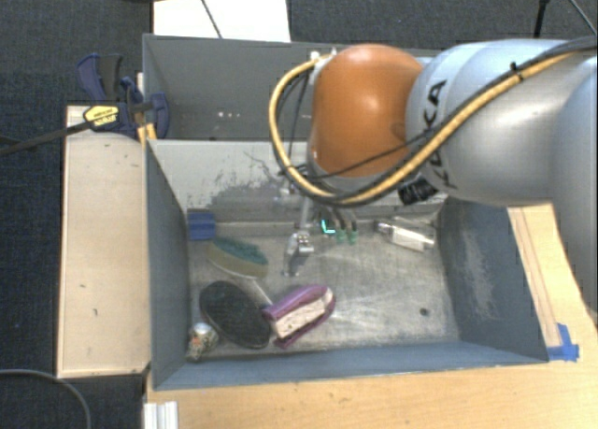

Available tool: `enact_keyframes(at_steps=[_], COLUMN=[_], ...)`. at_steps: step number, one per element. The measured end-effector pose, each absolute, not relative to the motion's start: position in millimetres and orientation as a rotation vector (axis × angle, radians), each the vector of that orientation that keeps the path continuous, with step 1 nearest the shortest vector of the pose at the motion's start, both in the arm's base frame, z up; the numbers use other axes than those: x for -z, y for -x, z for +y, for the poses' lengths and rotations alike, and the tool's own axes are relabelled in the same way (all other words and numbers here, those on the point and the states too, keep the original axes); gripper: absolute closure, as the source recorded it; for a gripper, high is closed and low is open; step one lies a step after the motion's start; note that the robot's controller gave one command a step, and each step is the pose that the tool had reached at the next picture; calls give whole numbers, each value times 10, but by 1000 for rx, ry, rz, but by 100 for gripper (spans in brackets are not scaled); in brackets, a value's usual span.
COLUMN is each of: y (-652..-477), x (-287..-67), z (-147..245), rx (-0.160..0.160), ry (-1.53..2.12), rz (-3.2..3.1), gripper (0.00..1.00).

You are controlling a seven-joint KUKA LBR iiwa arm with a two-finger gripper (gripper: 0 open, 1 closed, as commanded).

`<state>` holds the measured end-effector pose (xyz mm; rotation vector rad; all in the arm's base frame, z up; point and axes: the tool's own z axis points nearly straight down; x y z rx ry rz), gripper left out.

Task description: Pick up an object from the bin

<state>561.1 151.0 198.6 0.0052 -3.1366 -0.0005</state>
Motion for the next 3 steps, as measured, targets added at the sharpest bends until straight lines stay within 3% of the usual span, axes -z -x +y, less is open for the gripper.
enact_keyframes(at_steps=[1, 2, 3], y=[-4837, -4878, -4942], x=[-981, -1025, -2287], z=[1459, 1460, 1370], rx=[-2, 1, 3], ry=[-76, -65, -73], rz=[-3131, -3141, -3149], gripper=[0, 100, 100])
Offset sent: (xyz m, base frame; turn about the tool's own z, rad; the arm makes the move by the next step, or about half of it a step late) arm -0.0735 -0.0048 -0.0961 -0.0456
